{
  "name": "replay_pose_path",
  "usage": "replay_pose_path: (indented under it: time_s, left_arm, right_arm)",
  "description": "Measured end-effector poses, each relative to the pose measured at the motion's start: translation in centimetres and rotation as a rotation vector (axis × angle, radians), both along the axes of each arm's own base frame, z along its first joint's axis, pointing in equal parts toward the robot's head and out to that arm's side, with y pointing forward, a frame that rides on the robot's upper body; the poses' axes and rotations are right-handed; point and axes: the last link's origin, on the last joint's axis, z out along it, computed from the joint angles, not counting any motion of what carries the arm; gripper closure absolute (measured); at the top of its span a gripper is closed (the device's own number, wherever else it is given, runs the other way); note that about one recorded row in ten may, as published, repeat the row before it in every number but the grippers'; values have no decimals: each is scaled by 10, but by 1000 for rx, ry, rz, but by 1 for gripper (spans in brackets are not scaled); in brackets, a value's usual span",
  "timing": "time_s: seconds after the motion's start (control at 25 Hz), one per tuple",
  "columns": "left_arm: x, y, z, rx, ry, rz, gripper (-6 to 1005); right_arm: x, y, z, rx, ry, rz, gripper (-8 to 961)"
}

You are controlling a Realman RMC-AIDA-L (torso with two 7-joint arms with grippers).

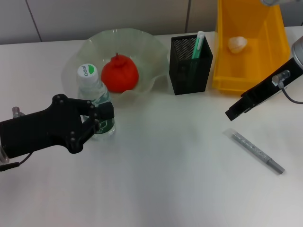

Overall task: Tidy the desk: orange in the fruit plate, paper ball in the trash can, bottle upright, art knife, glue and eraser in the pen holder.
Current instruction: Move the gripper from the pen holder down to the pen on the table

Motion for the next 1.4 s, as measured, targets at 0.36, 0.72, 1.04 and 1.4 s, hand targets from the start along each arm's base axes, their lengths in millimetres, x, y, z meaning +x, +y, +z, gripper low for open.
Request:
replay_pose_path:
  time_s: [0.36,0.72,1.04,1.4]
  left_arm:
    - [-5,-2,-1,8,-3,16,994]
    - [-8,-3,-1,23,3,20,994]
    - [-11,-2,-4,35,-11,30,994]
    - [-13,-3,-5,38,-15,37,994]
  right_arm:
    - [-3,-1,4,3,-21,-32,500]
    - [3,-4,8,26,-85,-84,504]
    - [15,-4,2,11,-117,-141,505]
    - [30,1,-11,-18,-127,-164,506]
